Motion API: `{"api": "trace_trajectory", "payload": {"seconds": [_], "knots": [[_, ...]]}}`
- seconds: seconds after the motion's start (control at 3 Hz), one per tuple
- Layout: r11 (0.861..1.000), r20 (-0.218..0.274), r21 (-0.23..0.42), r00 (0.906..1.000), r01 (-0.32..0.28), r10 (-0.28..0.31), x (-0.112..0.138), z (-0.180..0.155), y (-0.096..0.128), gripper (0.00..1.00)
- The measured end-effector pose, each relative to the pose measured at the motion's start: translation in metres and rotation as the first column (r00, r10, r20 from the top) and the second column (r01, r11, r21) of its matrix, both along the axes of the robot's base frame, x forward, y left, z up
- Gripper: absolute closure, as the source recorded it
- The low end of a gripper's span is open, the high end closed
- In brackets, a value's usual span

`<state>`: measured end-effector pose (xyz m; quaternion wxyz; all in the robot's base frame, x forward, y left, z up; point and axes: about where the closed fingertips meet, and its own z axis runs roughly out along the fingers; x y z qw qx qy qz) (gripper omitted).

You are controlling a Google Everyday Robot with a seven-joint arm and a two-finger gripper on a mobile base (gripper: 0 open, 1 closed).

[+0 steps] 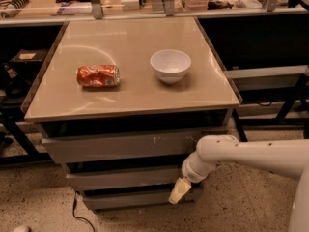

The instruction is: Open middle drawer

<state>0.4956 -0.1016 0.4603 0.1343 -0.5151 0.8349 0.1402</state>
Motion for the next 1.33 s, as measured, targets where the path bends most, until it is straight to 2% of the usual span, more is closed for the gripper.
{"api": "trace_trajectory", "payload": {"seconds": [1.0, 1.33], "knots": [[0.999, 0.006, 0.035, 0.9996, -0.029, 0.029, 0.019, -0.024, 0.013, 0.0], [0.999, -0.025, 0.043, 0.9991, -0.034, 0.035, 0.019, -0.04, 0.019, 0.0]]}}
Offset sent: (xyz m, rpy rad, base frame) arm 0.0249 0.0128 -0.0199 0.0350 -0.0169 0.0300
